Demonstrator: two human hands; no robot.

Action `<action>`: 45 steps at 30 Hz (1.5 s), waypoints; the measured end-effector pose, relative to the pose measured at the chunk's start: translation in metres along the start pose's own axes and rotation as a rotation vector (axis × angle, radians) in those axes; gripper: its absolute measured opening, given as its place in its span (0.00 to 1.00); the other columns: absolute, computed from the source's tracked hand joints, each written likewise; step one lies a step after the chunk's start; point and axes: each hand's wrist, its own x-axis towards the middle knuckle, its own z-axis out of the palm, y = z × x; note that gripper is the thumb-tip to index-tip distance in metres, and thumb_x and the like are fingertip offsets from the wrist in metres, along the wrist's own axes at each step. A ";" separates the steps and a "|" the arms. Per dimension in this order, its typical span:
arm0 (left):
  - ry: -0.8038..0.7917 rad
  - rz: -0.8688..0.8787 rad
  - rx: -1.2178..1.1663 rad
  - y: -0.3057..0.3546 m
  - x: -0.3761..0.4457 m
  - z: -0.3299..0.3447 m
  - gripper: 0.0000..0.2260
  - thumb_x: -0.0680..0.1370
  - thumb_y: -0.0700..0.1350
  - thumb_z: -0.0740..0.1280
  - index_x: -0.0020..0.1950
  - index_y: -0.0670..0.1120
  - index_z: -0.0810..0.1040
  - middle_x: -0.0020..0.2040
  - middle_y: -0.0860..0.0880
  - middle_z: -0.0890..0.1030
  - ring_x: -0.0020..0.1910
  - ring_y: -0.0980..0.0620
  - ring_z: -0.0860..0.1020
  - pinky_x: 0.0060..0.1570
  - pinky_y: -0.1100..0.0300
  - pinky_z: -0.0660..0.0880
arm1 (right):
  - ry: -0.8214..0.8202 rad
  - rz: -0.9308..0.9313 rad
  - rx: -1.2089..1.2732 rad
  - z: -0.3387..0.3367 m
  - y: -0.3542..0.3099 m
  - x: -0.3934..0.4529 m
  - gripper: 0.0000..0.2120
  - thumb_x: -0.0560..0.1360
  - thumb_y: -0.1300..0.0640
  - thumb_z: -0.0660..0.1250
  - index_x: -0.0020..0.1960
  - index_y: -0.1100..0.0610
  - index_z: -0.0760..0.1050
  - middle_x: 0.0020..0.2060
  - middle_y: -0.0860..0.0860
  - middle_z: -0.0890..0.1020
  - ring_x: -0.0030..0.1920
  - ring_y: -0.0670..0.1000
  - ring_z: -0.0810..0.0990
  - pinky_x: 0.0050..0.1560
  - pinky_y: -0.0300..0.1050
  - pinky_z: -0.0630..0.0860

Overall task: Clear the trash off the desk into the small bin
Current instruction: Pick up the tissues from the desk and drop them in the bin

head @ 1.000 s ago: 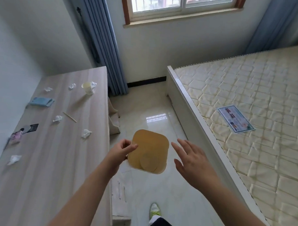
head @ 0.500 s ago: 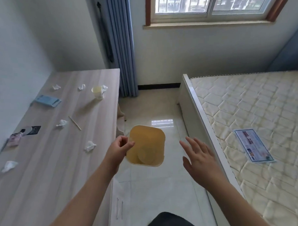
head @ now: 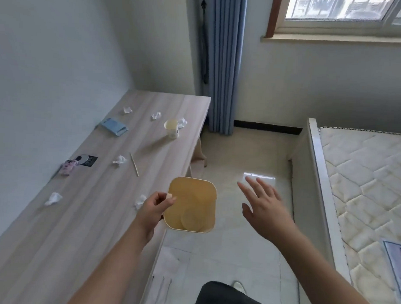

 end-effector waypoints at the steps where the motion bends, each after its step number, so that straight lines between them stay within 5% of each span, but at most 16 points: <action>1: 0.035 0.008 0.002 0.002 0.002 0.000 0.12 0.76 0.42 0.70 0.54 0.35 0.76 0.44 0.40 0.78 0.42 0.45 0.75 0.39 0.53 0.71 | -0.007 -0.027 -0.004 -0.002 0.004 0.013 0.27 0.80 0.47 0.54 0.77 0.46 0.53 0.78 0.48 0.56 0.78 0.53 0.50 0.76 0.51 0.48; 8: 0.345 0.026 -0.074 0.007 -0.004 -0.032 0.10 0.78 0.40 0.68 0.54 0.35 0.75 0.45 0.38 0.77 0.42 0.44 0.75 0.40 0.52 0.71 | -0.061 -0.314 -0.002 -0.004 -0.007 0.101 0.28 0.77 0.48 0.58 0.76 0.48 0.57 0.77 0.51 0.59 0.76 0.57 0.54 0.74 0.53 0.50; 13: 0.550 0.024 -0.105 0.002 -0.041 -0.087 0.09 0.77 0.43 0.69 0.51 0.37 0.77 0.43 0.39 0.79 0.41 0.44 0.75 0.40 0.52 0.70 | -0.089 -0.542 0.006 0.008 -0.072 0.148 0.29 0.76 0.49 0.58 0.76 0.47 0.56 0.77 0.50 0.59 0.77 0.56 0.53 0.75 0.54 0.51; 19: 0.784 -0.008 -0.197 -0.029 -0.079 -0.141 0.16 0.64 0.56 0.72 0.44 0.46 0.80 0.40 0.44 0.80 0.39 0.47 0.76 0.42 0.50 0.70 | -0.175 -0.769 -0.031 0.042 -0.166 0.185 0.30 0.77 0.46 0.57 0.77 0.47 0.53 0.78 0.49 0.55 0.77 0.55 0.51 0.75 0.53 0.49; 29: 0.862 -0.065 -0.347 -0.057 -0.066 -0.202 0.11 0.72 0.45 0.71 0.49 0.39 0.78 0.43 0.41 0.80 0.41 0.45 0.78 0.42 0.51 0.73 | -0.316 -0.911 -0.196 0.097 -0.257 0.213 0.31 0.77 0.46 0.59 0.77 0.47 0.52 0.78 0.48 0.53 0.77 0.53 0.50 0.74 0.50 0.50; 37: 0.889 -0.093 -0.445 -0.060 -0.050 -0.215 0.22 0.64 0.52 0.72 0.50 0.38 0.77 0.43 0.42 0.79 0.40 0.46 0.77 0.42 0.50 0.72 | -0.438 -0.950 -0.317 0.140 -0.267 0.227 0.30 0.78 0.46 0.59 0.77 0.47 0.54 0.77 0.52 0.56 0.75 0.54 0.56 0.71 0.52 0.59; 45: 1.000 -0.057 -0.496 -0.053 -0.022 -0.208 0.18 0.71 0.47 0.72 0.51 0.34 0.75 0.43 0.39 0.77 0.42 0.44 0.74 0.42 0.50 0.68 | -0.591 -1.067 -0.462 0.187 -0.252 0.254 0.31 0.76 0.63 0.61 0.75 0.49 0.53 0.73 0.57 0.59 0.67 0.59 0.66 0.63 0.53 0.68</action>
